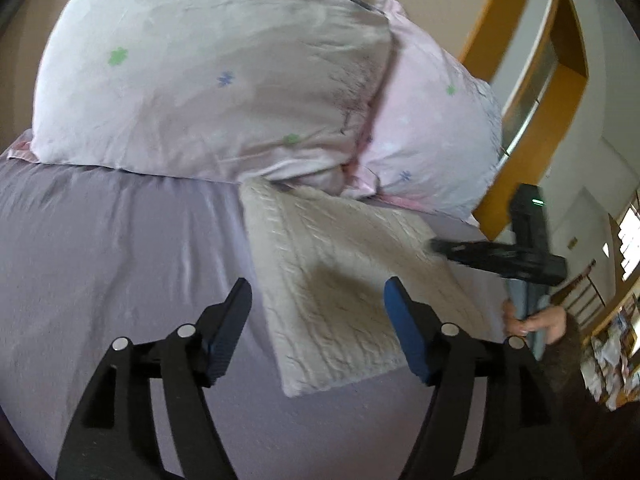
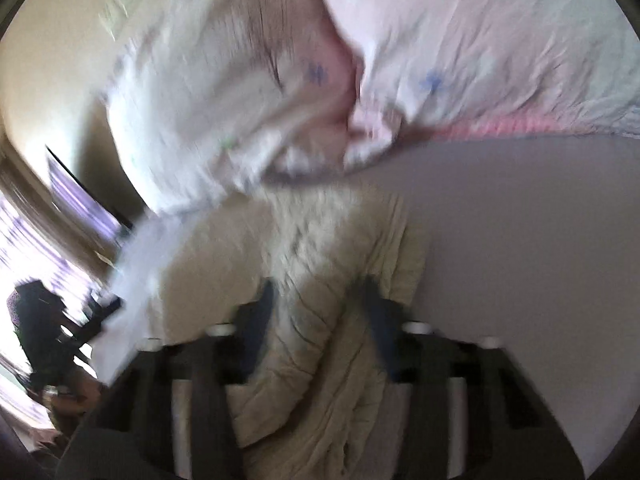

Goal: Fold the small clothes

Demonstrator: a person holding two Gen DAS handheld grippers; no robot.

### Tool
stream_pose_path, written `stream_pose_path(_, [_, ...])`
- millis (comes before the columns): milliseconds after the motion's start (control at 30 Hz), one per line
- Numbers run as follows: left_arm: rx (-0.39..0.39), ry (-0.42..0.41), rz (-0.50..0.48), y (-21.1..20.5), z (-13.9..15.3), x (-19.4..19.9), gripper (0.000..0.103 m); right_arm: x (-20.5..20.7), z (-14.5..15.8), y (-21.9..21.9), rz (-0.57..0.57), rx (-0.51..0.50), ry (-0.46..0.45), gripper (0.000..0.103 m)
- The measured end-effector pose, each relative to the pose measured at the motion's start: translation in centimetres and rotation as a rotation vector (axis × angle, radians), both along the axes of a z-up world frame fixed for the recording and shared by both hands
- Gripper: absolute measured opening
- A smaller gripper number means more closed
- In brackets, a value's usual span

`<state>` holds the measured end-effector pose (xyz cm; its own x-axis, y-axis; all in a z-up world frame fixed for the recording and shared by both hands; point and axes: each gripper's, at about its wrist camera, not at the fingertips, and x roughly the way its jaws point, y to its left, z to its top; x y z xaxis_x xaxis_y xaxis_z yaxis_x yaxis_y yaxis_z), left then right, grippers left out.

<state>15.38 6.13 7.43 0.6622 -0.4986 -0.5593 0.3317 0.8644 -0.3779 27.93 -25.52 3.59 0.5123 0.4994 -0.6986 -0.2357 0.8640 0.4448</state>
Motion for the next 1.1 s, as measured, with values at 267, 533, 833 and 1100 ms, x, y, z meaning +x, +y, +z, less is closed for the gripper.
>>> stream_pose_path(267, [0.033, -0.02, -0.043, -0.8, -0.5, -0.9, 0.069, 0.6, 0.4, -2.9, -0.212, -0.157, -0.132, 0.008])
stream_pose_path(533, [0.046, -0.039, -0.081, -1.4, -0.4, -2.6, 0.078, -5.4, 3.8, -4.2, -0.192, -0.027, -0.258, 0.05])
stream_pose_path(833, [0.037, 0.04, -0.023, -1.2, -2.1, -4.0, 0.095, -8.0, 0.6, 0.4, -0.029, -0.205, -0.14, 0.051])
stream_pose_path(1100, [0.223, 0.1, 0.077, -3.7, -4.1, -4.3, 0.101, -13.3, 2.2, -2.0, -0.112, -0.081, -0.174, 0.102])
